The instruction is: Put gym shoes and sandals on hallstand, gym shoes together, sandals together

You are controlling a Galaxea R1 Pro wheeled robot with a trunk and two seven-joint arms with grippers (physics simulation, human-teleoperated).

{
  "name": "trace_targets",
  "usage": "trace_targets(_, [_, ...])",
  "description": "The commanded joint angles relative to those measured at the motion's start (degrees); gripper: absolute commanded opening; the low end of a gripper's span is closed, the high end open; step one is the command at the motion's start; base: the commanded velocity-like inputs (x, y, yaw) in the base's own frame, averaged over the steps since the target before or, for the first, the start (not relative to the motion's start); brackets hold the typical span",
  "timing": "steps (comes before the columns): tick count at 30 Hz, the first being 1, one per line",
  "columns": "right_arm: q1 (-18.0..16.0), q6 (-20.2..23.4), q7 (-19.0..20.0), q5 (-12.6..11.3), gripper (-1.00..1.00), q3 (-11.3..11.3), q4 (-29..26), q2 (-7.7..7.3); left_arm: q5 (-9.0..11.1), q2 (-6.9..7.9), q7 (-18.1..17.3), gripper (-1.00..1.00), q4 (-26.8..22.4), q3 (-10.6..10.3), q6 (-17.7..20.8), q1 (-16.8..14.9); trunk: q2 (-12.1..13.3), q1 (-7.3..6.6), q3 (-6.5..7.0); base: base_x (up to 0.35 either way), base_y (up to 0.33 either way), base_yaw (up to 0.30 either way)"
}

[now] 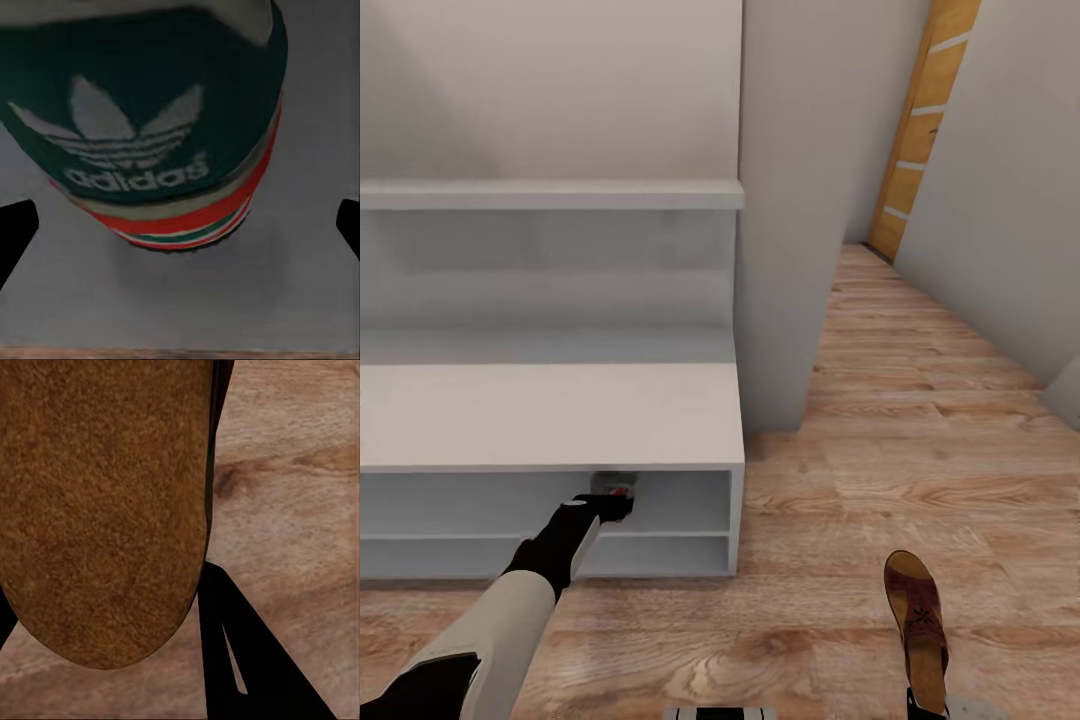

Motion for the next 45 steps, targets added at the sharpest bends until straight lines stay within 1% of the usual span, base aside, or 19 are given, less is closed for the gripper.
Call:
trace_targets(1, [-0.03,-0.14,-0.23,0.06,-1.0,-0.12,0.05,0.0,-0.56,-0.07,-0.14,1.0,-0.1,0.36,0.26,-0.02,-0.02,-0.03,-0.04,-0.234,0.0,0.0])
trace_targets(19, [-0.03,-0.14,-0.23,0.06,-1.0,-0.12,0.05,0.0,-0.56,-0.03,-0.19,1.0,-0.1,0.22,0.27,0.0,-0.02,-0.03,-0.04,-0.32,0.0,0.0])
trace_targets(26, [-0.03,-0.14,-0.23,0.06,-1.0,-0.1,0.05,0.0,-0.7,0.61,-0.2,1.0,-0.01,0.34,-0.26,0.47,-0.02,-0.03,-0.04,-0.336,0.018,0.0])
trace_targets(30, [-0.03,-0.14,-0.23,0.06,-1.0,-0.06,0.05,0.01,-0.71,1.24,-0.29,1.0,-0.02,0.7,-0.59,2.78,-0.02,-0.03,-0.04,-0.336,0.084,0.0])
trace_targets(31, [-0.03,-0.14,-0.23,0.06,-1.0,-0.05,0.05,0.03,-0.63,1.58,-0.33,1.0,-0.05,0.75,-0.66,3.59,-0.02,-0.03,-0.04,-0.336,0.103,0.0])
trace_targets(32, [-0.03,-0.14,-0.23,0.06,-1.0,-0.05,0.05,0.06,-0.46,2.24,-0.39,1.0,-0.14,0.82,-0.89,5.07,-0.02,-0.03,-0.04,-0.336,0.117,0.0])
trace_targets(35, [-0.03,-0.14,-0.23,0.06,-1.0,-0.04,0.05,0.08,-0.23,3.36,-0.49,1.0,-0.33,0.93,-2.15,7.24,-0.02,-0.03,-0.04,-0.331,0.135,0.0])
trace_targets(37, [-0.03,-0.14,-0.23,0.06,-1.0,-0.04,0.05,0.09,0.01,4.51,-0.61,1.0,-0.41,1.03,-5.8,10.11,-0.02,-0.03,-0.04,-0.291,0.178,0.0])
trace_targets(39, [-0.03,-0.14,-0.23,0.06,-1.0,-0.04,0.05,0.1,0.09,4.85,-0.65,1.0,-0.42,1.11,-7.98,11.67,-0.02,-0.03,-0.04,-0.239,0.202,0.0])
trace_targets(40, [-0.03,-0.14,-0.23,0.06,-1.0,-0.04,0.05,0.12,0.16,5.27,-0.81,1.0,-0.44,1.25,-11.12,14.06,-0.02,-0.03,-0.04,-0.147,0.247,0.0])
trace_targets(41, [-0.03,-0.14,-0.23,0.06,-1.0,-0.04,0.07,0.14,0.21,5.61,-1.15,1.0,-0.44,1.3,-12.91,15.58,-0.02,-0.03,-0.04,-0.094,0.268,0.0])
trace_targets(42, [-0.03,-0.14,-0.23,0.06,-1.0,-0.04,0.09,0.17,0.28,6.24,-2.24,1.0,-0.45,1.39,-15.12,17.56,-0.02,-0.03,-0.04,-0.048,0.286,0.0])
trace_targets(44, [-0.03,-0.14,-0.23,0.06,-1.0,-0.04,0.11,0.19,0.79,6.97,-4.13,1.0,-0.43,1.43,-17.03,19.22,-0.02,-0.03,-0.04,-0.028,0.295,0.0])
trace_targets(45, [-0.03,-0.14,-0.23,0.06,-1.0,-0.04,0.12,0.19,1.6,7.54,-5.68,1.0,-0.39,1.46,-18.28,20.25,-0.02,-0.03,-0.04,-0.016,0.3,0.0])
